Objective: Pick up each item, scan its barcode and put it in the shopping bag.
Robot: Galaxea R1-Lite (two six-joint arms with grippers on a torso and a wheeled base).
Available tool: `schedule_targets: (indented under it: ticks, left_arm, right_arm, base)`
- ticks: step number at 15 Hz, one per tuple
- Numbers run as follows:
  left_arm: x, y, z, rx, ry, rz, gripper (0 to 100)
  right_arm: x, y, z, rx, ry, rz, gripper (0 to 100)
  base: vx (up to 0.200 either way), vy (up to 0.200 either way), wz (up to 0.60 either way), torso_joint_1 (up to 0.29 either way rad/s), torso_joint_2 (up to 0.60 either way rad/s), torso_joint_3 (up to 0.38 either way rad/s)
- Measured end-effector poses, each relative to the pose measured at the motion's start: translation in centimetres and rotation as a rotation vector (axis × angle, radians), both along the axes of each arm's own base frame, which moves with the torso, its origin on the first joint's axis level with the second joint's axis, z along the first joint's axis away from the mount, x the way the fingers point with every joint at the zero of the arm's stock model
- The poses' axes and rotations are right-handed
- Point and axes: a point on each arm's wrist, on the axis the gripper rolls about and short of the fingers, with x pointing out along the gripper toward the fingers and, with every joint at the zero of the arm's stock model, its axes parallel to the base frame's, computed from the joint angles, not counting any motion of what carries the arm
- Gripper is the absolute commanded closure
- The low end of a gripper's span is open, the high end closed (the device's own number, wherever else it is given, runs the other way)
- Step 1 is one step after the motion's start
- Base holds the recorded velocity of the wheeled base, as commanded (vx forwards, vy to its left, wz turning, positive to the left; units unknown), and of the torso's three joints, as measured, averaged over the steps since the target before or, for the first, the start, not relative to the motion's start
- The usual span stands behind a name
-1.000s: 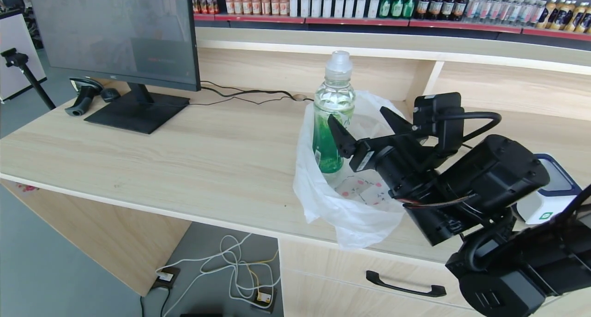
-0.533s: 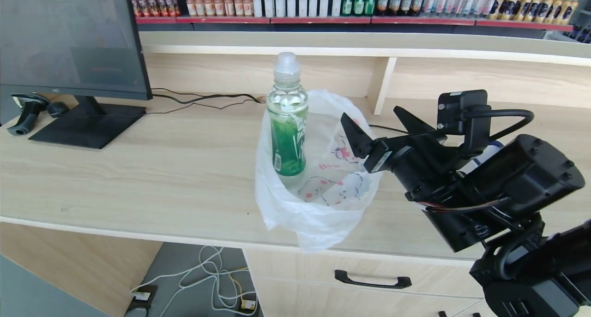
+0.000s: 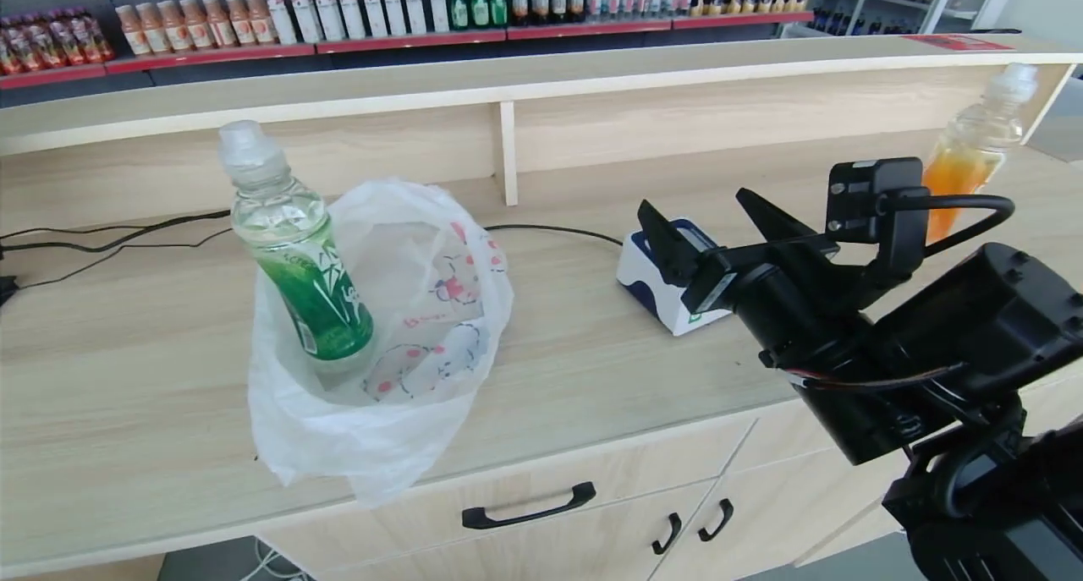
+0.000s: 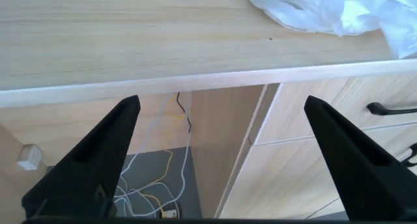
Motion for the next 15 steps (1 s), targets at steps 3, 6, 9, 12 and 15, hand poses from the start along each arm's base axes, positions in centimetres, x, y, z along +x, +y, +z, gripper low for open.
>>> schedule_targets:
  ticks: [3,6,9,12,15]
  left_arm:
    - [0.0,0.0,0.0,0.000,0.000,-0.001,0]
    - [0.0,0.0,0.0,0.000,0.001,-0.001,0]
    - [0.0,0.0,0.0,0.000,0.000,0.000,0]
    - [0.0,0.0,0.0,0.000,0.001,0.000,0]
    - [0.0,0.0,0.0,-0.001,0.000,0.000,0]
  right_arm:
    - [0.0,0.1,0.5,0.007,-0.016,0.001,0]
    - [-0.2,0.1,0.9,0.016,-0.030,0.004,0]
    - [-0.6,-0.2,1.8,0.016,-0.060,-0.004,0]
    - [-0.8,-0.5,2.1,0.028,-0.064,-0.004,0]
    - [-1.1,-0.6,1.8,0.025,-0.052,0.001,0]
  base:
    - [0.000,-0.067,0.00,0.001,0.00,0.001]
    - [0.000,-0.200,0.00,0.004,0.00,0.006]
    - [0.000,-0.200,0.00,0.001,0.00,0.002]
    - [0.000,-0.200,0.00,-0.002,0.01,0.005]
    - [0.000,-0.200,0.60,-0.002,0.00,0.004]
